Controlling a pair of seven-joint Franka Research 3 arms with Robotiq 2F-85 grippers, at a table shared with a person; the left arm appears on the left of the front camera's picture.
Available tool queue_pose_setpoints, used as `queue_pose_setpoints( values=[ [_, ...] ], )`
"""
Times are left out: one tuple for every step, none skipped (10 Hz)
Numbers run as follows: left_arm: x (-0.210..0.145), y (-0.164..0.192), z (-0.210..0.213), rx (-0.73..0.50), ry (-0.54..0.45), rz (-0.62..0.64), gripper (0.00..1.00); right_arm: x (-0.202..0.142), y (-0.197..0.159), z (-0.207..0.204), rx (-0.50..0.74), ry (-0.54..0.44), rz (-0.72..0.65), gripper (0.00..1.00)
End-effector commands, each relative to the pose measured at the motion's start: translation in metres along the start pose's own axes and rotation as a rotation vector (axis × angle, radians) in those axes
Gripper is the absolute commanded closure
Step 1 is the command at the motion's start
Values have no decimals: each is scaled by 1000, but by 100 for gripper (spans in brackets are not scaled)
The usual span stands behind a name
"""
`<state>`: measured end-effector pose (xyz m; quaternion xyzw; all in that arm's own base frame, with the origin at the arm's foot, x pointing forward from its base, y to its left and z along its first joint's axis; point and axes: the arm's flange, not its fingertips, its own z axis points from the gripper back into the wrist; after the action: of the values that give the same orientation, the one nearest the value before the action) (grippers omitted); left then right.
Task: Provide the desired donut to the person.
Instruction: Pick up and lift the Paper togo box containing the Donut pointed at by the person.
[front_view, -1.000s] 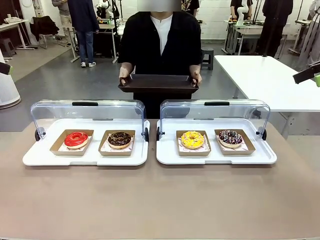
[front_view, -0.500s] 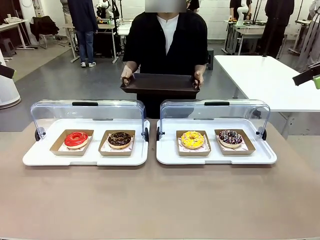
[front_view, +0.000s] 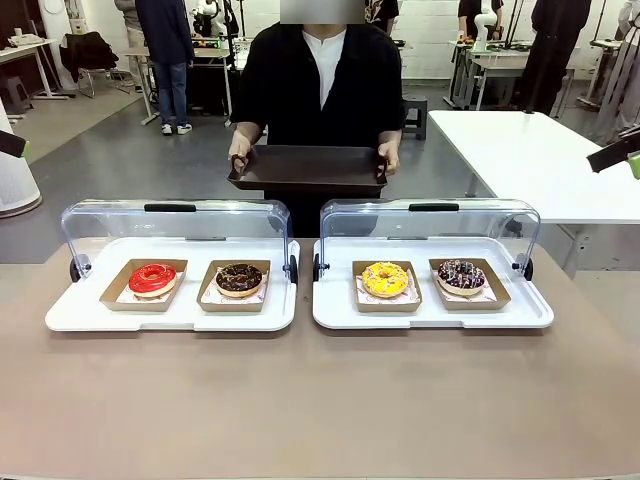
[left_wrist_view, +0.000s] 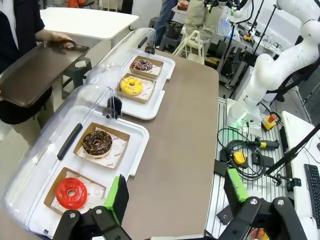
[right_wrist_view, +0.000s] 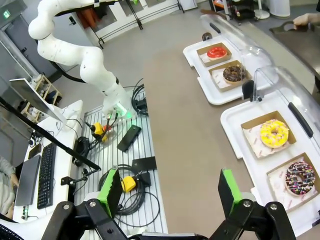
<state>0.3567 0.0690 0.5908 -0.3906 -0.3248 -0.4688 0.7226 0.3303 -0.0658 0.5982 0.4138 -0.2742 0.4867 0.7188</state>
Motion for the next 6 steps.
queue_pose_setpoints(
  values=[
    [2, 1, 0, -7, -20, -14, 0, 2, -3, 0, 16, -26, 18, 0],
    [2, 1, 0, -7, -20, -14, 0, 2, -3, 0, 16, -26, 18, 0],
    [2, 1, 0, -7, -20, -14, 0, 2, -3, 0, 16, -26, 18, 0],
    [2, 1, 0, -7, -20, -14, 0, 2, -3, 0, 16, -26, 18, 0],
    [2, 1, 0, -7, -20, -14, 0, 2, -3, 0, 16, -26, 18, 0],
    [2, 1, 0, -7, -20, -14, 0, 2, -3, 0, 16, -26, 18, 0]
  ],
)
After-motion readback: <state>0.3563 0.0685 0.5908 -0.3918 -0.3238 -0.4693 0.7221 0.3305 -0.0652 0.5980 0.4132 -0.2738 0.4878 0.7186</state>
